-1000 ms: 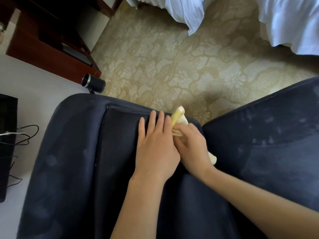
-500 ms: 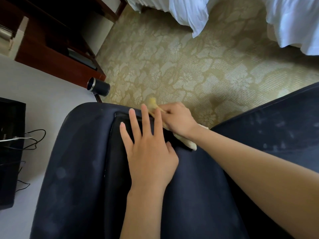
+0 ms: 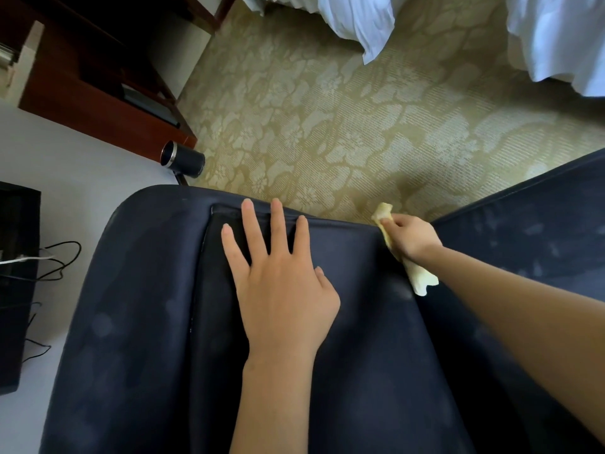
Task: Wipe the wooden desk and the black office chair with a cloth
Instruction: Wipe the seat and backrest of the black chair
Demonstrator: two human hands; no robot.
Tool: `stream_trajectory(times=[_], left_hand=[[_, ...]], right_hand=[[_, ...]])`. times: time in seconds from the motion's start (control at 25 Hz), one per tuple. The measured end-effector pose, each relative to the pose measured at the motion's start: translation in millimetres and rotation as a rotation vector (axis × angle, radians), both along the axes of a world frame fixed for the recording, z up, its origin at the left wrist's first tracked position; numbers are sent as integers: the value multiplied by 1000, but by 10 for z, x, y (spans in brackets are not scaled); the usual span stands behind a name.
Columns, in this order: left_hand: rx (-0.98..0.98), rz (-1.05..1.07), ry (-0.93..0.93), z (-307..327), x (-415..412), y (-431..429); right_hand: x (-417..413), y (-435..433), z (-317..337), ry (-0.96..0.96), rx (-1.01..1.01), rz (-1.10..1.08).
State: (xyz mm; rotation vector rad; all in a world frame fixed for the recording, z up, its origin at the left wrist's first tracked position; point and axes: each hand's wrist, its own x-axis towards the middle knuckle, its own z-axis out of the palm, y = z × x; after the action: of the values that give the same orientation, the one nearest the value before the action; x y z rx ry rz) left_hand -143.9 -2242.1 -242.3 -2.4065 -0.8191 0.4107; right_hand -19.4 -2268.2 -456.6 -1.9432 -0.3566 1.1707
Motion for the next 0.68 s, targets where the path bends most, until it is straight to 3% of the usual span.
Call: stream_trajectory(times=[0.2, 0.28, 0.52, 0.68], left_hand=[[7, -10, -5, -14, -8, 13], [9, -15, -1, -18, -11, 13], [25, -8, 7, -16, 6, 5], [-52, -29, -2, -3, 3, -54]], right_hand=[[-453, -266, -328, 519, 44, -283], [-605, -348, -297, 585, 69, -365], [-859, -601, 53, 320, 222, -428], [-892, -711, 509, 93, 374, -359]])
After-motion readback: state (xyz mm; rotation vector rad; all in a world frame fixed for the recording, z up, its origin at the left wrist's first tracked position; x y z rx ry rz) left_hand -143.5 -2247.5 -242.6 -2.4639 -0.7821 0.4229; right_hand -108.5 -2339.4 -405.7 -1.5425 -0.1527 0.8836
